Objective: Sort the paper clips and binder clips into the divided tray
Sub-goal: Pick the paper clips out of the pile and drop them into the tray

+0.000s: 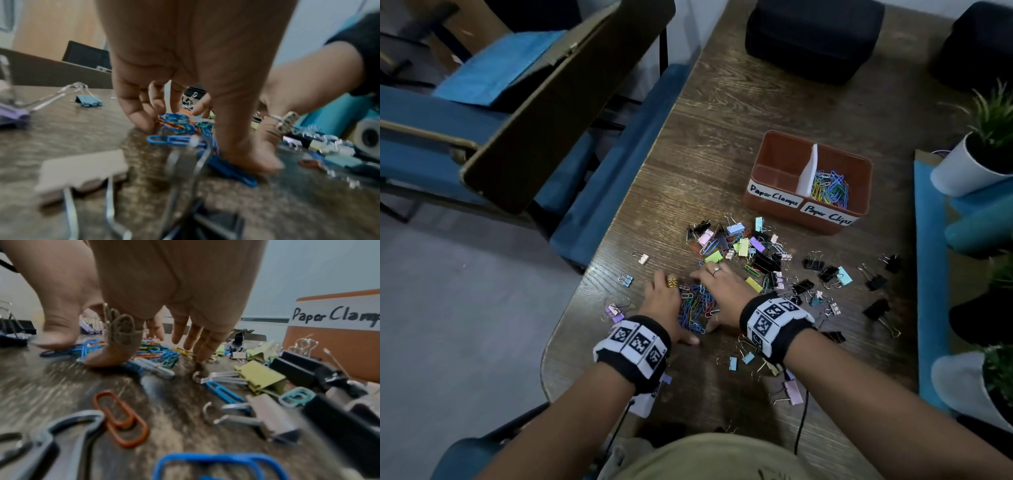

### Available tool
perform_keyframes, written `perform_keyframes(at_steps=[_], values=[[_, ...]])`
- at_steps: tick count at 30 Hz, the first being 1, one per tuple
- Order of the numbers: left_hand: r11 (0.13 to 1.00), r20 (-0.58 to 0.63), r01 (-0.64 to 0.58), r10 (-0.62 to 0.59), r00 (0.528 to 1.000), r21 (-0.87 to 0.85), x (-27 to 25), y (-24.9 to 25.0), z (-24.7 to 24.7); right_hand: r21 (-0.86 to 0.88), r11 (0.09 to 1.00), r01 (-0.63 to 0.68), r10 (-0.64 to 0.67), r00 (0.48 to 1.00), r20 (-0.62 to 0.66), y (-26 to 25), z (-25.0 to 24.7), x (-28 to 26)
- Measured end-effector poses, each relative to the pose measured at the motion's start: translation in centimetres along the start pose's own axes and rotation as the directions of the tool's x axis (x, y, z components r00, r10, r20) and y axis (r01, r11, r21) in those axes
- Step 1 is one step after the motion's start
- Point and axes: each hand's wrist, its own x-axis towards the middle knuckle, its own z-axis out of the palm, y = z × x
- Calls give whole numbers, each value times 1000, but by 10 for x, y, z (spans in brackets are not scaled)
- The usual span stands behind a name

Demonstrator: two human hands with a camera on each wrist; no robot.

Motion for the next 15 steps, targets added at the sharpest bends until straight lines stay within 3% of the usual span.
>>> perform_keyframes(at_steps=[4,7,15], values=[[1000,-36,-9,9,999,-16,7,5,1,-52,998,30,-30,1000,7,-5,3,3],[999,-4,-42,42,999,15,11,9,-1,-21,999,-33,33,999,34,-9,4,0],[994,45,-73,70,997,86,14,15,1,-167,973,-157,167,985,48,-12,1,-13]])
